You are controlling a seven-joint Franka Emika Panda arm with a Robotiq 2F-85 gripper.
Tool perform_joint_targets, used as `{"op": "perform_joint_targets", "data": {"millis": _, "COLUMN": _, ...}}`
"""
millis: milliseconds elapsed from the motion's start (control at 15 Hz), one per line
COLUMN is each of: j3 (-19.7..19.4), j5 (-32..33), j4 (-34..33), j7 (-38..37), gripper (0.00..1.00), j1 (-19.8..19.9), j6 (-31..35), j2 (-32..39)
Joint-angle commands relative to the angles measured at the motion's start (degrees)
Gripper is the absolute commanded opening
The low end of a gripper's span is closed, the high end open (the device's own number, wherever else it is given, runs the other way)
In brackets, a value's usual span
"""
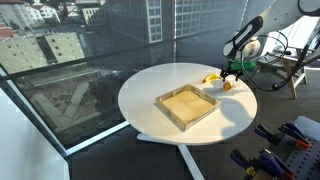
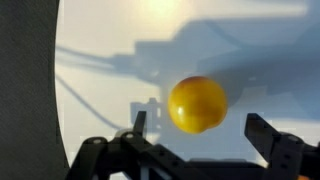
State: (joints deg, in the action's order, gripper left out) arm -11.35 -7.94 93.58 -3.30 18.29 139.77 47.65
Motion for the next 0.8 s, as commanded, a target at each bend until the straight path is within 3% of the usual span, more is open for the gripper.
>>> {"op": "perform_joint_targets", "data": {"millis": 0, "j3": 0.5, "j5": -0.1, "j4": -2.0, "j7": -0.2, "gripper": 1.00, "j1": 0.8, "j6": 0.9, "j2": 1.4}}
{"op": "perform_joint_targets", "data": {"millis": 733, "j3": 0.7, "j5": -0.2, "j4": -4.2, "j7": -0.6, "gripper": 1.00, "j1": 0.9, "j6": 1.6, "j2": 3.6}}
